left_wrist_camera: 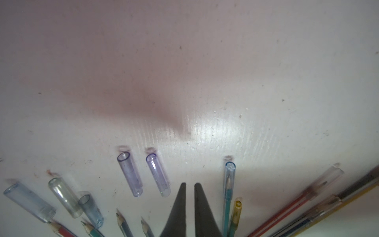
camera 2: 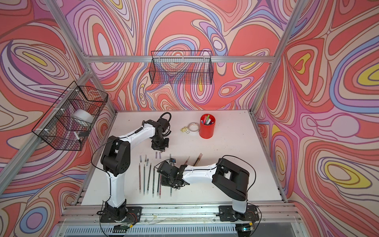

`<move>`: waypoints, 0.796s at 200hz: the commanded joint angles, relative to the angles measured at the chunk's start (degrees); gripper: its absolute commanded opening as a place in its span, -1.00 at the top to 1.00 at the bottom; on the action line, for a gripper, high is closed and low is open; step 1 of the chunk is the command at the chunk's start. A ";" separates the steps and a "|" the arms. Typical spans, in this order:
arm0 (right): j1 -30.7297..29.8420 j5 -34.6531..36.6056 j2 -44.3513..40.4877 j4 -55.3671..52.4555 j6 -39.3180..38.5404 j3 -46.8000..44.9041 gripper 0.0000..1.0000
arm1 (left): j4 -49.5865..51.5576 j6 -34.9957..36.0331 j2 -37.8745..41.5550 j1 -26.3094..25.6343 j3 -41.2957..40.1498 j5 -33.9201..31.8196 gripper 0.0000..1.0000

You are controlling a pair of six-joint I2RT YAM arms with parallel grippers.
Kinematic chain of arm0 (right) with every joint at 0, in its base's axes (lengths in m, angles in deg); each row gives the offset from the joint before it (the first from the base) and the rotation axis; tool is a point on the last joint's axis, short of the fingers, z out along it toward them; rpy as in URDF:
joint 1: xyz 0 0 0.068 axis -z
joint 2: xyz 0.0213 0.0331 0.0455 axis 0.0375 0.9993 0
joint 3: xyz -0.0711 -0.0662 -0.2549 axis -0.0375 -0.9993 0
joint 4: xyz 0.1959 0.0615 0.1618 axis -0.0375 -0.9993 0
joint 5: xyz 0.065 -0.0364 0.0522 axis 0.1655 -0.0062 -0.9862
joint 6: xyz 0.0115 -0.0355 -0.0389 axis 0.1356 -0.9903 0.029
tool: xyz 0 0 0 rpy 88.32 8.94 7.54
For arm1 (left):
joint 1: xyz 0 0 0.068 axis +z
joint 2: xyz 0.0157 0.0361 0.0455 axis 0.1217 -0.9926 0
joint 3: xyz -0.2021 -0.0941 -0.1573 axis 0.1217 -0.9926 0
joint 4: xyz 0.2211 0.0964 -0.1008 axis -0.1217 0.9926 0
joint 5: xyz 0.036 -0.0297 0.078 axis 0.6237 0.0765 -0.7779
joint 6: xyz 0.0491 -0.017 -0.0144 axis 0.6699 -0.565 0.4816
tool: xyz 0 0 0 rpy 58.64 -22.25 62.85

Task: Remove the protective cover of the pencils
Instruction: Place the pencil at the center of the board, then place the protective sleeve at the center of the board.

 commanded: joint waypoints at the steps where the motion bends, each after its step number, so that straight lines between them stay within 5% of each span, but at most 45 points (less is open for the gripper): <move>1: -0.34 1.71 0.35 -2.08 -0.79 1.43 0.57 | 3.24 -0.18 -1.96 -0.69 1.41 -0.99 1.00; 84: -0.33 13.56 -14.97 -9.29 -1.63 0.44 0.04 | 4.90 0.07 -5.07 -1.90 2.68 -1.14 1.00; 126: 1.66 13.24 -19.32 -6.83 -0.81 -4.02 0.00 | 5.24 0.08 -5.82 -1.91 2.94 -1.04 0.95; 159: 4.22 6.72 -17.18 -5.00 -0.59 -4.57 0.19 | 5.37 0.07 -6.40 -1.93 3.03 -0.91 0.85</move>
